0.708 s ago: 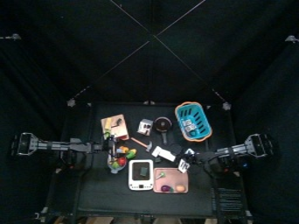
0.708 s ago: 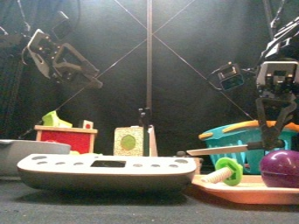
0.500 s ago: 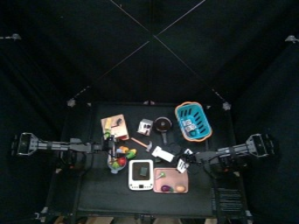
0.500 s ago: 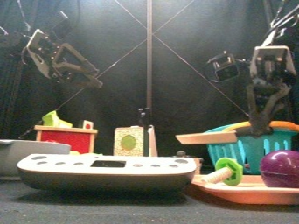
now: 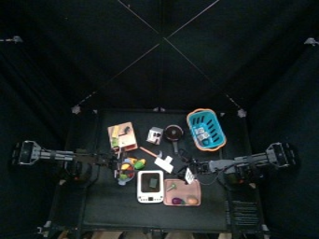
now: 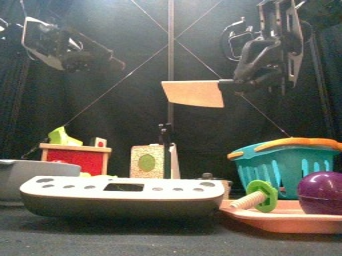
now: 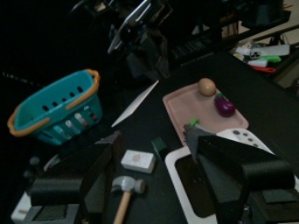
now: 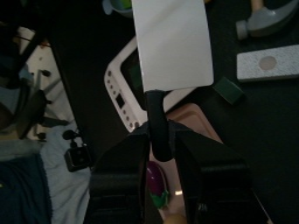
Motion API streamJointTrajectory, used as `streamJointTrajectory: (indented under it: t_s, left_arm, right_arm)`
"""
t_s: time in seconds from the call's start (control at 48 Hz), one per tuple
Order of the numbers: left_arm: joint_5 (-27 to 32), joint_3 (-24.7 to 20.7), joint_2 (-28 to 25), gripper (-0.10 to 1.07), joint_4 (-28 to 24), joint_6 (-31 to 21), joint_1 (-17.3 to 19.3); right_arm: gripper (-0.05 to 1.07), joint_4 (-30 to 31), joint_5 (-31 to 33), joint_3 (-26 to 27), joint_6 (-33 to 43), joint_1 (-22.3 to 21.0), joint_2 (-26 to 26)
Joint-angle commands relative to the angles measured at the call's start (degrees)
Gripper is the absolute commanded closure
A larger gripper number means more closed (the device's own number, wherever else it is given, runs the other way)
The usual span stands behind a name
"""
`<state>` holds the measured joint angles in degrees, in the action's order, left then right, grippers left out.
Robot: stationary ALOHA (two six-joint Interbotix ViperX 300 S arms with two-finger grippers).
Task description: Grab cleaver with other hand
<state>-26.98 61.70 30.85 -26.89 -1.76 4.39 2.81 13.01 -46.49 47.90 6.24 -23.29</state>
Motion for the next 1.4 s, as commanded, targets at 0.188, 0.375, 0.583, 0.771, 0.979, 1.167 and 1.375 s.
streamJointTrajectory:
  t_s: [0.188,0.375,0.583,0.771,0.979,1.167,1.375]
  left_arm:
    - [-5.27,-4.13,-3.34,0.05,-3.96,3.78,0.00]
    - [-5.54,-6.06,-7.29,0.05,-3.78,8.26,0.35]
    - [-5.80,-7.82,-11.16,0.05,-3.69,11.43,0.44]
    - [-8.17,-9.14,-14.33,0.05,-3.60,14.50,1.05]
    - [-11.51,-10.46,-18.28,0.06,-3.25,18.81,1.93]
    - [-13.45,-11.60,-20.57,0.08,-2.55,21.27,2.72]
    - [-13.54,-13.10,-22.59,0.16,-2.64,22.06,3.16]
  right_arm:
    - [0.46,-1.85,-4.83,0.97,-0.09,3.16,-1.49]
    - [0.46,-2.20,-5.36,1.05,-0.09,3.78,-1.49]
    - [0.46,-2.11,-6.50,0.88,-0.09,3.78,-1.49]
    - [0.46,-2.11,-6.59,0.79,-0.09,4.04,-1.49]
    - [0.46,-2.20,-6.59,0.79,0.00,4.39,-1.32]
    - [0.46,-2.20,-6.59,0.62,0.00,4.39,-1.14]
    - [0.46,-2.20,-6.68,0.44,0.09,4.39,-0.88]
